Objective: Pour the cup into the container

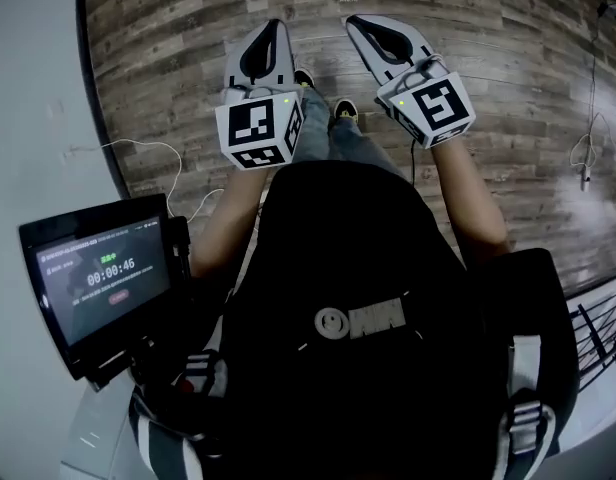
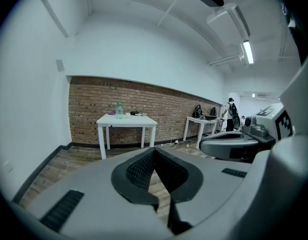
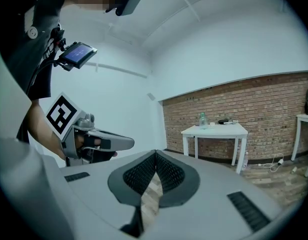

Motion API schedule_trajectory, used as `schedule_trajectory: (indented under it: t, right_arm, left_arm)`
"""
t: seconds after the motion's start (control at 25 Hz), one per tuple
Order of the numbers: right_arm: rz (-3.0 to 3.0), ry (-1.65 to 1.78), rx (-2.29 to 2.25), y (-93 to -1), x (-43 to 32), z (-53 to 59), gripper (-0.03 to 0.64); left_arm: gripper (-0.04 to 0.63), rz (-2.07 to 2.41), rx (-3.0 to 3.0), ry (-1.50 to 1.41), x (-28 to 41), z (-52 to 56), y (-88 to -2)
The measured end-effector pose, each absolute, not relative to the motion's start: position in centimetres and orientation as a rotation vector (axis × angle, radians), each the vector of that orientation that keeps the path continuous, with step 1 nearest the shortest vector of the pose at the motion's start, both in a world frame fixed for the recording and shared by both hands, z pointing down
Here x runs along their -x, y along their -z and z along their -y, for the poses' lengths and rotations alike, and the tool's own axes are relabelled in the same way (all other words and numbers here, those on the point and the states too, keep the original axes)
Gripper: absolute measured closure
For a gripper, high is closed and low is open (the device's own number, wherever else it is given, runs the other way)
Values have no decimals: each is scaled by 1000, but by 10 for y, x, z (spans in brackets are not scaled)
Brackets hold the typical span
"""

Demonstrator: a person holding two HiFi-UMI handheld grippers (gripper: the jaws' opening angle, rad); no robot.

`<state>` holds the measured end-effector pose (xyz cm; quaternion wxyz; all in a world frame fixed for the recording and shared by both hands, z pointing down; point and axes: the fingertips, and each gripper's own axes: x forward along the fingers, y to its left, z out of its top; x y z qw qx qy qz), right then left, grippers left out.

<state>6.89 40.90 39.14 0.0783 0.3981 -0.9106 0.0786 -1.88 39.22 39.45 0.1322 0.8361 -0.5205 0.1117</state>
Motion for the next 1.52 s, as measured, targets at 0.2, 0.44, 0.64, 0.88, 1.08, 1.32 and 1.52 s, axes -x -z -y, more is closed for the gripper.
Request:
schedule_trajectory:
  t: [0.2, 0.44, 0.64, 0.88, 1.08, 1.32, 1.52]
  right_arm:
    - [2725, -270, -1207, -391, -68, -438, 609]
    - [2709, -287, -1196, -396, -50, -459, 609]
    - [2680, -293, -1186, -399, -25, -486, 609]
    - [2617, -261, -1175, -419, 23, -567, 609]
    - [2583, -278, -1152, -420, 46, -627, 609]
    - [2589, -260, -1133, -407, 51, -667, 609]
    - [2620, -250, -1141, -404, 55, -696, 609]
  left_arm:
    - [595, 1484, -2447, -323, 16, -419, -391]
    - [595, 1463, -2444, -316, 32, -441, -396]
    - [595, 1448, -2434, -283, 55, -465, -398]
    - [595, 1423, -2420, -229, 102, -544, -418]
    - [595, 1405, -2391, -219, 127, -606, -420]
    - [595, 1418, -2409, -196, 127, -651, -407]
    - [595, 1431, -2409, -193, 123, -683, -409]
